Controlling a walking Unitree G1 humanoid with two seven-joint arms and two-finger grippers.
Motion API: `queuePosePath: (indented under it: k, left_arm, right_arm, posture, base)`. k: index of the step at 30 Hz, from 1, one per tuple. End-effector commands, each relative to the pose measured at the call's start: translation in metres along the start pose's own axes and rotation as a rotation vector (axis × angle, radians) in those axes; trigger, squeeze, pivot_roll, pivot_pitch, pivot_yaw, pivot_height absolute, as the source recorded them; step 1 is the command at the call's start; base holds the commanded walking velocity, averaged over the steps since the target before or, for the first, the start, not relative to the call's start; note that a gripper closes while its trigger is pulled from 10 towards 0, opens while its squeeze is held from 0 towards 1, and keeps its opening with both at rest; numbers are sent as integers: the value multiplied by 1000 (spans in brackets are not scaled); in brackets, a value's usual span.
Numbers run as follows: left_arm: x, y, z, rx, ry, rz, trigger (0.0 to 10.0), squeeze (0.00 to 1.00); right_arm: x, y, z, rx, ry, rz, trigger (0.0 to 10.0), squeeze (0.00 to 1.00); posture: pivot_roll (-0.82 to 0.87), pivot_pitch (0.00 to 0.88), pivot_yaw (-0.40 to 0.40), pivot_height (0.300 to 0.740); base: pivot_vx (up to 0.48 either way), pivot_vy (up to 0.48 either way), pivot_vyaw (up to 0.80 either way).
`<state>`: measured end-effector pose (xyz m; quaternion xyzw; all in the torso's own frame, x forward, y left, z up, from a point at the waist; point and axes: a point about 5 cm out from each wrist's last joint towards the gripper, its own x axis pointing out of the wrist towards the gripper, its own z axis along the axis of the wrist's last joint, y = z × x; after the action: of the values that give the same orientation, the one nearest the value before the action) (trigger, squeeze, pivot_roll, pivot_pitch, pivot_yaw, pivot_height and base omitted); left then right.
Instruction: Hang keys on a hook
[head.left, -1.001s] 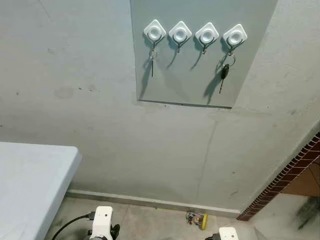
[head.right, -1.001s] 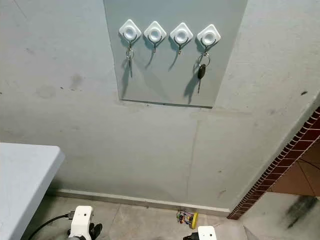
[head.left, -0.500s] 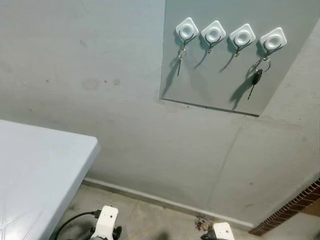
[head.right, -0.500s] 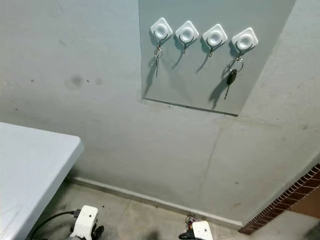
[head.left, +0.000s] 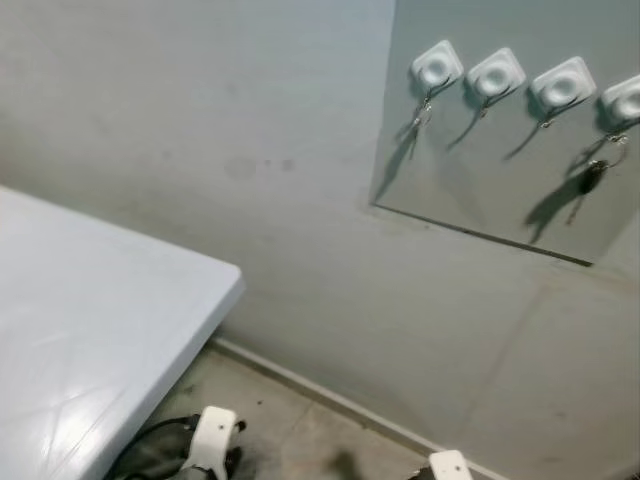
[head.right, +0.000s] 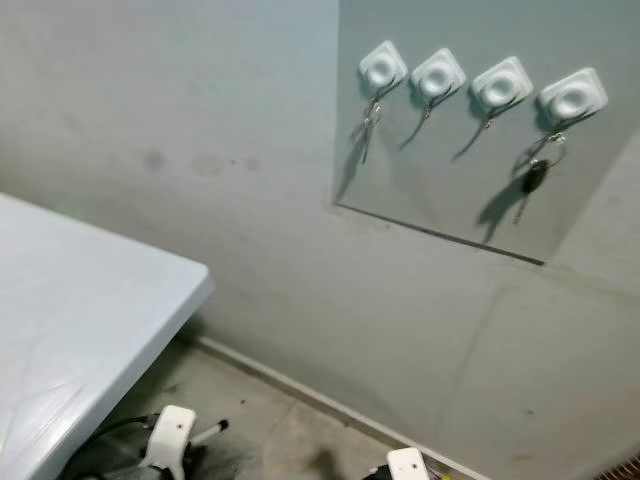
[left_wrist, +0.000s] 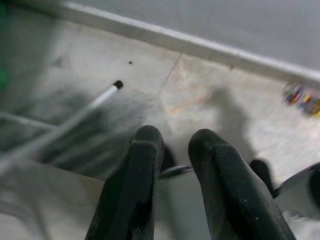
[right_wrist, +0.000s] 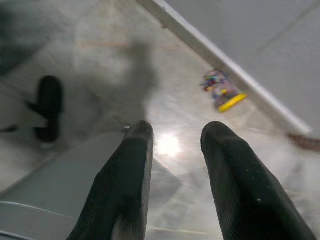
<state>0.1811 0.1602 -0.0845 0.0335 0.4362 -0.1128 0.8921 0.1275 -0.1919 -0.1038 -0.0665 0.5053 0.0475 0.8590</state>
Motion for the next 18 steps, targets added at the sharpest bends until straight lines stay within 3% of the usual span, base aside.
queuePosePath:
  k: [1, 18]
  left_arm:
    - [-3, 13, -3, 0, 10, 38, 10000, 0]
    - [-3, 17, 3, -35, -14, 61, 10000, 0]
  right_arm:
    - [3, 7, 11, -5, -31, 20, 10000, 0]
    - [3, 8, 9, -23, -20, 37, 10000, 0]
  posture:
    - [-119, 0, 19, 740]
    - [-111, 0, 6, 740]
  base:
    - [0, 0, 800]
    - [0, 0, 797]
